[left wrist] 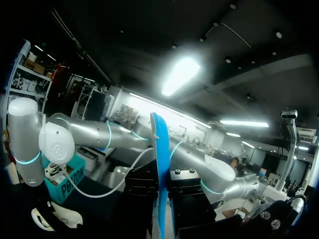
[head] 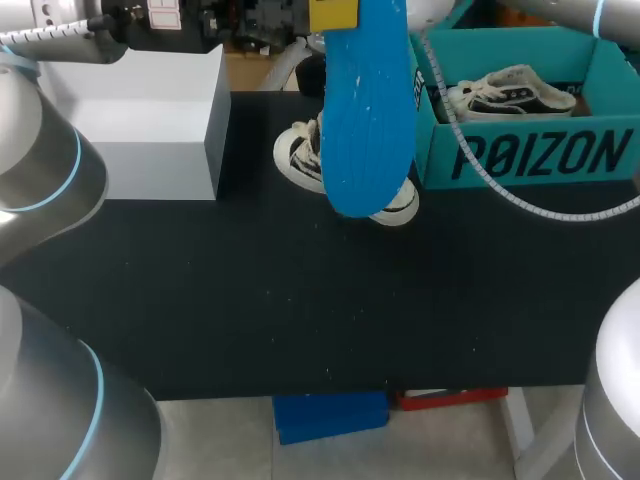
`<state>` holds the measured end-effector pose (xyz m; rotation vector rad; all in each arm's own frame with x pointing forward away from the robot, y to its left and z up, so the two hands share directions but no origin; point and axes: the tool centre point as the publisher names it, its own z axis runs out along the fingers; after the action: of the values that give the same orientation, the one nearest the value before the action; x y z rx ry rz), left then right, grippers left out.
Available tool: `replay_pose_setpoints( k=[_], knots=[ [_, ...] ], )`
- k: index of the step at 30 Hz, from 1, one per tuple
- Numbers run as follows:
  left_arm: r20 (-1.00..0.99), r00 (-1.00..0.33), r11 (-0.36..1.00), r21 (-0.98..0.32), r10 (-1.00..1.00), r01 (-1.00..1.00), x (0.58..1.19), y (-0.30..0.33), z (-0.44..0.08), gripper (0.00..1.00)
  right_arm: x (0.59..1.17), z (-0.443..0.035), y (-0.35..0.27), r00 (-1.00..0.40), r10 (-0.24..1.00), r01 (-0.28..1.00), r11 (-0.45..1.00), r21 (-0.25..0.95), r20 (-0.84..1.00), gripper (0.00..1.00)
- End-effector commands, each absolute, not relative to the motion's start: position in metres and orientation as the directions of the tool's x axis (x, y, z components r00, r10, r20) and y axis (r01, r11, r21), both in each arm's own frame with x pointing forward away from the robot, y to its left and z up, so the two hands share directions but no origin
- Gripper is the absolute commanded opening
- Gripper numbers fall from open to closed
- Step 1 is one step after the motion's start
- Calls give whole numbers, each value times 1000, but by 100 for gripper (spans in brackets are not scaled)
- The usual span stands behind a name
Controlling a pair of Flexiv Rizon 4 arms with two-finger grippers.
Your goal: Take the shoe out of the shoebox, open the shoe tongue, remove and reinsert the insole, then place the shoe into the shoebox
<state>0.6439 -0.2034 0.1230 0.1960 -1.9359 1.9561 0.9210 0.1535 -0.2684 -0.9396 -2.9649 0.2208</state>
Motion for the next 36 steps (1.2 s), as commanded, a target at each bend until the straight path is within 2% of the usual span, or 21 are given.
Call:
replay_pose_setpoints(
  k=[1,2,5,14,25,36],
  knots=[
    [361,-918,24,-932,165,-362,644,-205,124,0,920,-268,139,-167,986,986,167,19,10,0],
    [361,-918,24,-932,165,-362,644,-205,124,0,920,-269,137,-93,995,995,92,33,37,0],
    [361,-918,24,-932,165,-362,644,-205,124,0,917,-268,136,-7,999,999,5,53,36,0],
    [361,-918,24,-932,165,-362,644,-205,124,0,902,-269,151,56,998,994,-57,93,19,0],
    [361,-918,24,-932,165,-362,644,-205,124,0,889,-304,167,-20,1000,996,18,82,22,0],
    [361,-918,24,-932,165,-362,644,-205,124,0,887,-339,175,-141,990,990,141,14,10,0]
  ],
)
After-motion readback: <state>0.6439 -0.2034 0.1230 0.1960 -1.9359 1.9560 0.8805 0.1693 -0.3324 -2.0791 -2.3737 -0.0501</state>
